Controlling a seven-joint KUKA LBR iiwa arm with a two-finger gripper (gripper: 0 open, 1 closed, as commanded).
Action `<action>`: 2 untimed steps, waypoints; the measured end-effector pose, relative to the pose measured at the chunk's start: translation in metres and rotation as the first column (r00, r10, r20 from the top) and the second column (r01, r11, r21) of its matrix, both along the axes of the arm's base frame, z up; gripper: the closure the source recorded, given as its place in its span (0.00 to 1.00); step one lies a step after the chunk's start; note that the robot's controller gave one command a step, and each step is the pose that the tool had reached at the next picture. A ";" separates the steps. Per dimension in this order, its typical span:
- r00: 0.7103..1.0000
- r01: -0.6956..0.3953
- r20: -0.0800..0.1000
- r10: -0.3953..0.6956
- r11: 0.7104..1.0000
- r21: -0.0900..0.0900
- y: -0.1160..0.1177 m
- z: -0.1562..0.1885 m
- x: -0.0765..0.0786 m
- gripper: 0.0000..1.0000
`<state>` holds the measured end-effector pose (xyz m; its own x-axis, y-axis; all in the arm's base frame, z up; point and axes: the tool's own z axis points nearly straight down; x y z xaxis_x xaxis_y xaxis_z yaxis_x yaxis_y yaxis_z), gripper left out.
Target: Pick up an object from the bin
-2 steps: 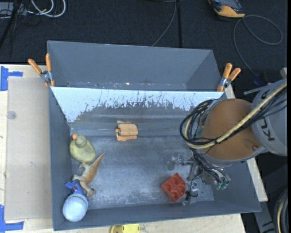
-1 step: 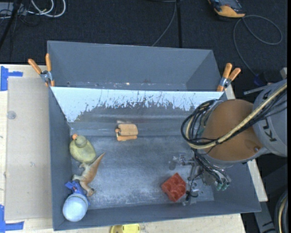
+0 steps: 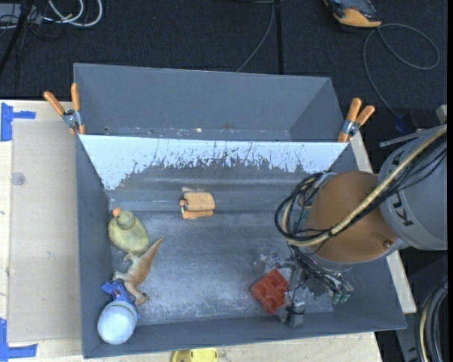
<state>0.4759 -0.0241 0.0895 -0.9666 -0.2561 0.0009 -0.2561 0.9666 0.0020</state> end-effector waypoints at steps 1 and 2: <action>0.999 0.046 -0.007 -0.046 0.999 -0.001 -0.003 -0.016 0.004 1.00; 0.999 0.045 -0.007 -0.045 0.999 -0.001 -0.003 -0.016 0.004 1.00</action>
Offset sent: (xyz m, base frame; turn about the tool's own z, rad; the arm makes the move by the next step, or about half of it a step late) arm 0.0000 0.0000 0.0000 0.0000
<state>0.4801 -0.0270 0.0736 -0.9773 -0.2119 0.0079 -0.2119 0.9773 0.0029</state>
